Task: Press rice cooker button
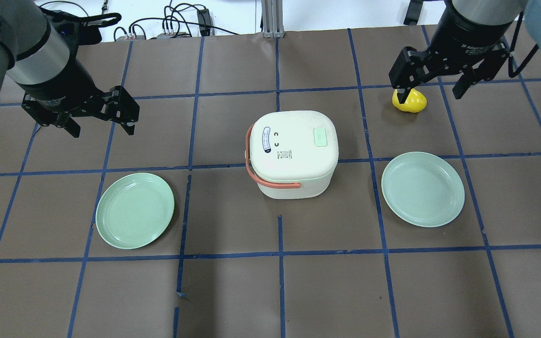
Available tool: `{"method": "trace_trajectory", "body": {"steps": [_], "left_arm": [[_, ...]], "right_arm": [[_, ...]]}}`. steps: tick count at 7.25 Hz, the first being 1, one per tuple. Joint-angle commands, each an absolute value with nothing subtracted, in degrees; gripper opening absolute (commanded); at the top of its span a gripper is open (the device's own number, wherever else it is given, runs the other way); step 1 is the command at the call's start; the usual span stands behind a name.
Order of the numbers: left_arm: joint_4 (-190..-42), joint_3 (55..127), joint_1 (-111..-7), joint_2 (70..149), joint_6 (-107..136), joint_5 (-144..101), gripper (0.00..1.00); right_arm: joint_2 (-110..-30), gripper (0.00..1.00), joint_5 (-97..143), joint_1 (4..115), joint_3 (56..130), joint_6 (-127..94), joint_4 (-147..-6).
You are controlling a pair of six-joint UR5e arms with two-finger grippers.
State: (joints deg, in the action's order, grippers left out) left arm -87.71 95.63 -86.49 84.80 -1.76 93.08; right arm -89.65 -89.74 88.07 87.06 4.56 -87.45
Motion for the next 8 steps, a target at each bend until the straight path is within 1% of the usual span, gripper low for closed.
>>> {"method": "trace_trajectory", "body": {"steps": [1,4,5,6,7,8], "left_arm": [[-87.7,95.6,-86.5,84.8,-1.8,93.1,1.00],[-87.7,95.6,-86.5,84.8,-1.8,93.1,1.00],[-87.7,95.6,-86.5,84.8,-1.8,93.1,1.00],[-87.7,95.6,-86.5,84.8,-1.8,93.1,1.00],[-87.7,95.6,-86.5,84.8,-1.8,93.1,1.00],[-87.7,95.6,-86.5,84.8,-1.8,93.1,1.00]], "right_arm": [[-89.6,1.00,-89.7,88.1,87.0,4.7,-87.5],[-89.6,1.00,-89.6,88.1,87.0,4.8,-87.5],[-89.5,0.81,-89.5,88.1,87.0,4.9,-87.5],[-89.3,0.32,-89.4,88.1,86.9,4.9,-87.5],[-88.9,0.06,-89.2,88.1,87.1,4.9,-87.5],[-88.0,0.04,-87.7,88.2,87.1,4.9,-87.7]]}}
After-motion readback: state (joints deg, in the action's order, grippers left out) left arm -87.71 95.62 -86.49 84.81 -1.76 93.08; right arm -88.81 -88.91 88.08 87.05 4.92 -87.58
